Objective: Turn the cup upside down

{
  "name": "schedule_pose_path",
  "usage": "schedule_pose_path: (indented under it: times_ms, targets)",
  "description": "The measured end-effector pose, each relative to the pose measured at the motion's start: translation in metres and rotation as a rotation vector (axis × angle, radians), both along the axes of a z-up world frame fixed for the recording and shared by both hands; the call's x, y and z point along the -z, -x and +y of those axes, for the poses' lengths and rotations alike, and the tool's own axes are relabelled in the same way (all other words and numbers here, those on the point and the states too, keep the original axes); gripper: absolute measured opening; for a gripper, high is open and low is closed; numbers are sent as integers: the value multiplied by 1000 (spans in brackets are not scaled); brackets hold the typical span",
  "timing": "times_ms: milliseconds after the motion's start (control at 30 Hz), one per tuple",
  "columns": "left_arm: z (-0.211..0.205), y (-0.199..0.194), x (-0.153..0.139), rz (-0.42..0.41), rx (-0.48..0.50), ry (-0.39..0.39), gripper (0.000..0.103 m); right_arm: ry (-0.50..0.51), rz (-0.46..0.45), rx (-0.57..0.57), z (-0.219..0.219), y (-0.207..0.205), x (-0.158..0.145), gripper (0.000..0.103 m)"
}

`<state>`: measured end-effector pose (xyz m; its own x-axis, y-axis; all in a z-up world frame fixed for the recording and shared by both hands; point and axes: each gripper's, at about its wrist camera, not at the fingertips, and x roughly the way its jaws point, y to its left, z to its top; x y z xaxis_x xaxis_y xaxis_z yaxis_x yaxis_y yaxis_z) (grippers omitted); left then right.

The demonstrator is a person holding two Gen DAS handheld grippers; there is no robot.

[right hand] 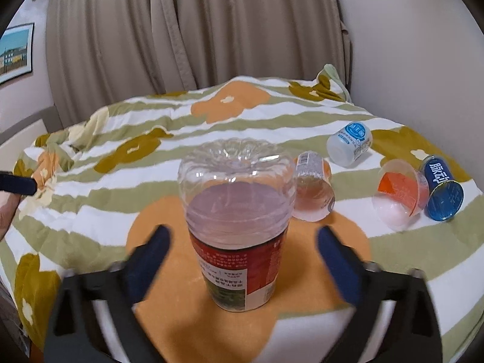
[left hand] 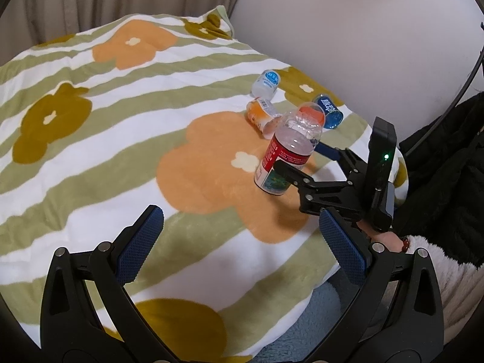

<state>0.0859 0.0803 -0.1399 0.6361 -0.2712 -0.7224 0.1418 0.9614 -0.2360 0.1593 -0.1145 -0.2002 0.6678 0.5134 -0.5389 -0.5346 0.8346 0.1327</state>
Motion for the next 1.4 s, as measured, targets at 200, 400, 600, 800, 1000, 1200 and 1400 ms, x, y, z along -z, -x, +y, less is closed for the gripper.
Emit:
schedule_pose_path:
  times_ms: [200,400,600,800,1000,1200,1400]
  targets:
    - [-2,5,-5,-13,-10,-20,102,-31,88,-8,-5,-2,4,103]
    - [-4,17,-20,-49,-16,-29,102,-6,65,39,-21,14,-23,103]
    - [-5,33,-54,-168,-57,-17,102,169,-176,168,-52,73,-119,103]
    - [-35,47,-123,-440,-110,-47,102,99,-331,376,-85,123,-208,103]
    - [-75,72,-154,-630,-186,-151,102,98,-354,528,-102,154,-225,103]
    - [-95,78,-142,-618,-162,-153,102,111,-375,582,-107,177,-216,103]
    - [-96,86,-142,-627,-164,-132,102,108,-384,594,-107,182,-221,103]
